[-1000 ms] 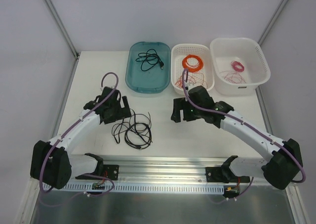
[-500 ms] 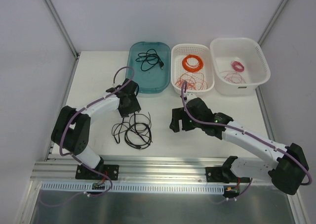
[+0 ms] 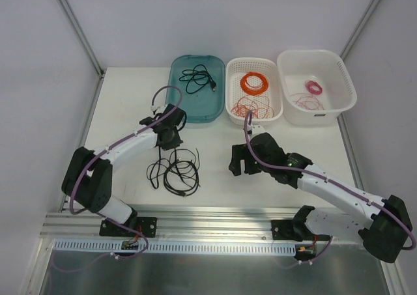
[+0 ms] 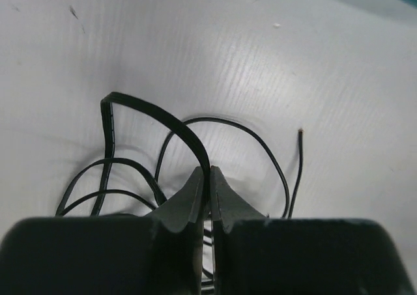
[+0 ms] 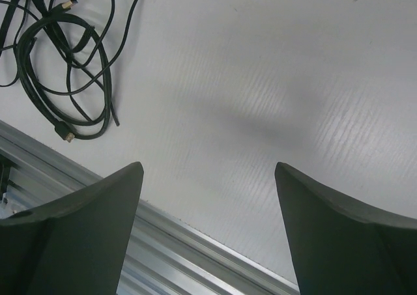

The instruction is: Untangle the cables

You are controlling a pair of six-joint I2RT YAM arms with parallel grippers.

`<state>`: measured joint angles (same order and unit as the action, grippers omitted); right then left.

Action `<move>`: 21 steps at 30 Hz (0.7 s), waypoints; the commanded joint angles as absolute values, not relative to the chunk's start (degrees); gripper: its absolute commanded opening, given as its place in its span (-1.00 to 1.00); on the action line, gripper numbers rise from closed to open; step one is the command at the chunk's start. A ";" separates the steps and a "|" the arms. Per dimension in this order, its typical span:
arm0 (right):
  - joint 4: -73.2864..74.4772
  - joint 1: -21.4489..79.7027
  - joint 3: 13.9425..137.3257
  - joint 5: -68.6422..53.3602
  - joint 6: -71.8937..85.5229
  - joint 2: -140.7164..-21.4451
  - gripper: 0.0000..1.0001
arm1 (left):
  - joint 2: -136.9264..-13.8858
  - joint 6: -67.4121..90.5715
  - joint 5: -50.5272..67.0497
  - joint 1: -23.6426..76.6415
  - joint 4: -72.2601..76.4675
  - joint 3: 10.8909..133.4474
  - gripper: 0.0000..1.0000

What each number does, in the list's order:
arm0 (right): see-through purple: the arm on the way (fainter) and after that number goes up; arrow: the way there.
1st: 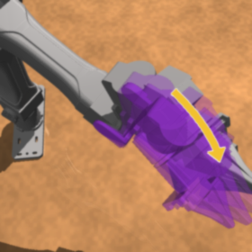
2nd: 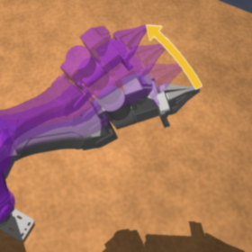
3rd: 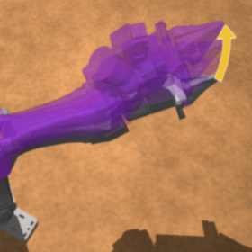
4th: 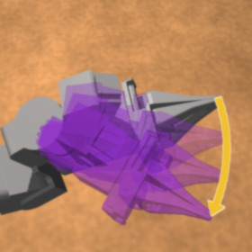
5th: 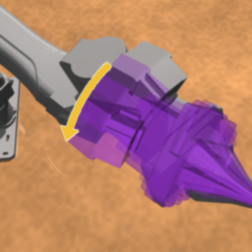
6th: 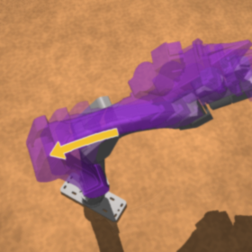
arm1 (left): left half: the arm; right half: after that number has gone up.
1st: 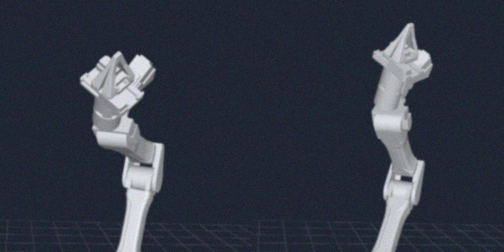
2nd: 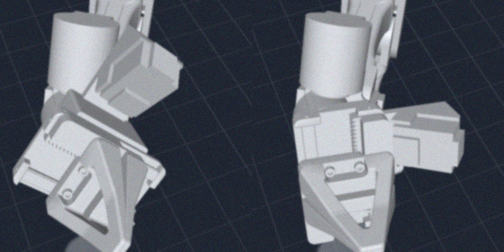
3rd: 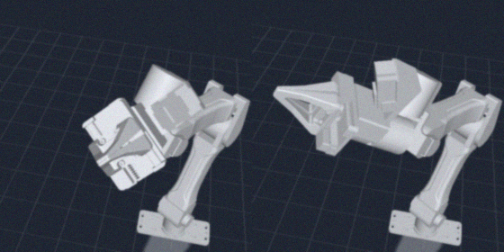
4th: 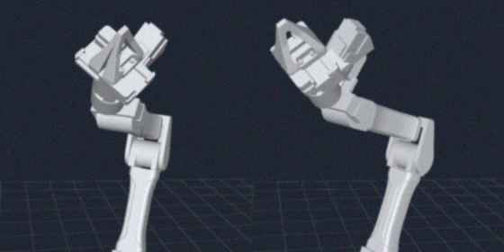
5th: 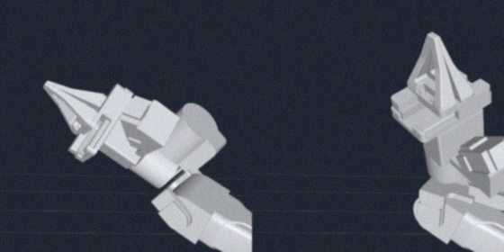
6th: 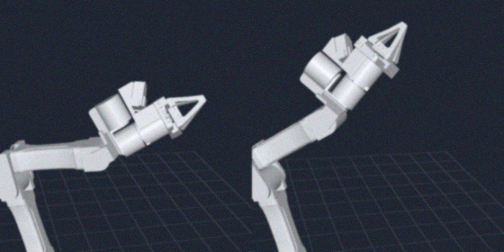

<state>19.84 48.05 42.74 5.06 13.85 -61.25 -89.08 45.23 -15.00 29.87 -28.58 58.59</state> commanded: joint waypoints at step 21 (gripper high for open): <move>19.51 48.34 40.96 10.90 11.25 -54.49 0.73 | -66.00 5.99 -25.14 47.64 -34.36 97.97 -1.00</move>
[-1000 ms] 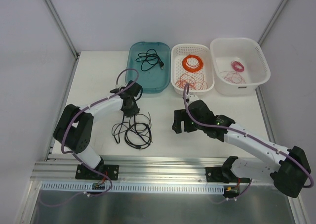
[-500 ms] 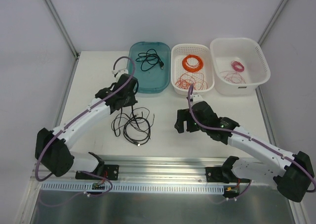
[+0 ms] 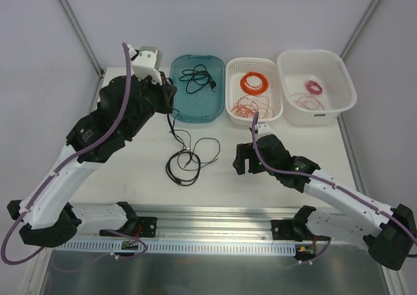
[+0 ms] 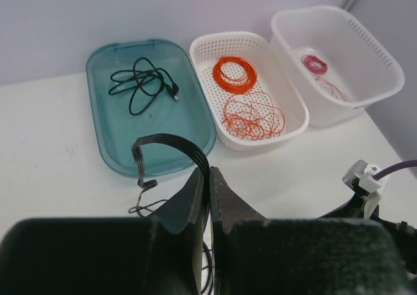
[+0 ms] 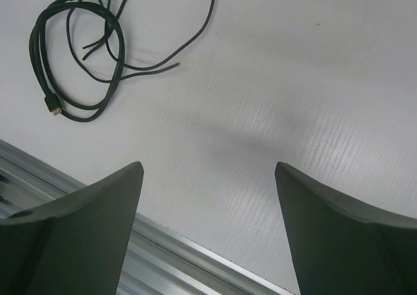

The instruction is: Untangle the cables

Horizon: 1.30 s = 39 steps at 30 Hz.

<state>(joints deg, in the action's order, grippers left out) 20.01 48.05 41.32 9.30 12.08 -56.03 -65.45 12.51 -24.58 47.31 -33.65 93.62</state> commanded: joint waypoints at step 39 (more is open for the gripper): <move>22.59 48.17 40.51 12.13 10.20 -51.41 0.72 | -85.42 -16.34 -13.54 46.32 -19.78 133.33 -0.99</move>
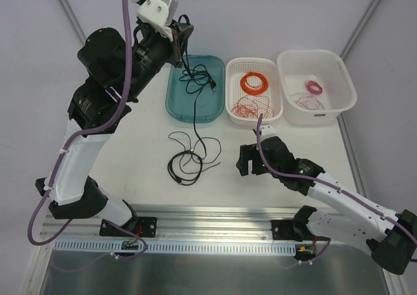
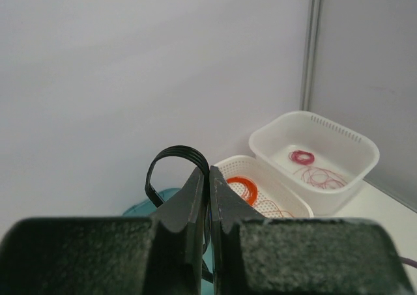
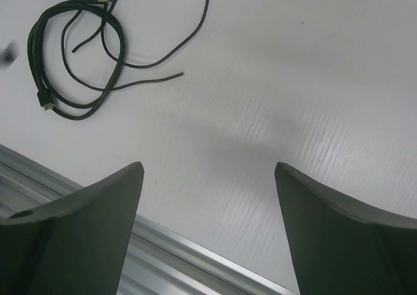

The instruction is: Untangle the cables

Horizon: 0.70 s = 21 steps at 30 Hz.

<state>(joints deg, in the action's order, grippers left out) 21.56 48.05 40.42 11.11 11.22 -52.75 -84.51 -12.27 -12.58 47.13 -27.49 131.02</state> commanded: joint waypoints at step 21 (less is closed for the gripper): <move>24.61 48.34 42.89 14.50 6.86 -56.42 0.72 | -103.18 -1.59 -0.79 27.33 -14.24 120.60 -0.99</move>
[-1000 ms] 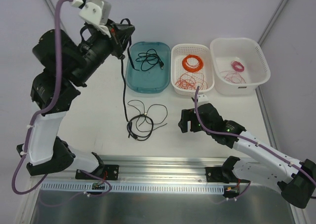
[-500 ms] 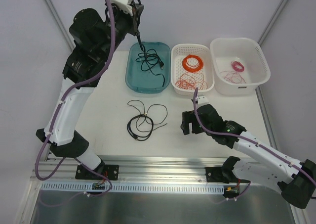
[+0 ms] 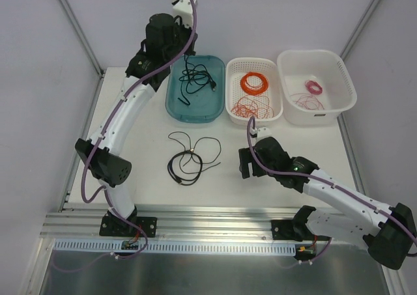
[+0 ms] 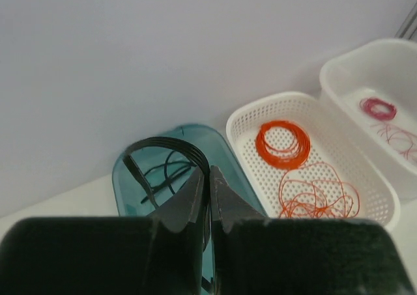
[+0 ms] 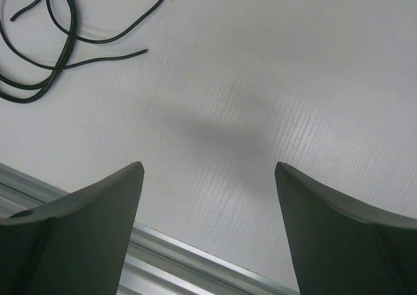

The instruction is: Untangle the cables

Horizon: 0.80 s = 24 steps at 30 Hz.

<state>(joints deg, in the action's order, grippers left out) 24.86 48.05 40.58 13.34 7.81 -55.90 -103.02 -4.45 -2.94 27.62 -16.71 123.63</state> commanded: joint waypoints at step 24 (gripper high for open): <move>25.49 48.34 43.07 14.24 8.35 -55.64 0.72 | -107.85 8.96 5.10 24.43 -17.58 97.29 -0.60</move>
<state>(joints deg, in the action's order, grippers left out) 24.91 48.05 40.60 13.30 7.57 -57.14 -111.87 7.53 2.81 24.53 -18.52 96.16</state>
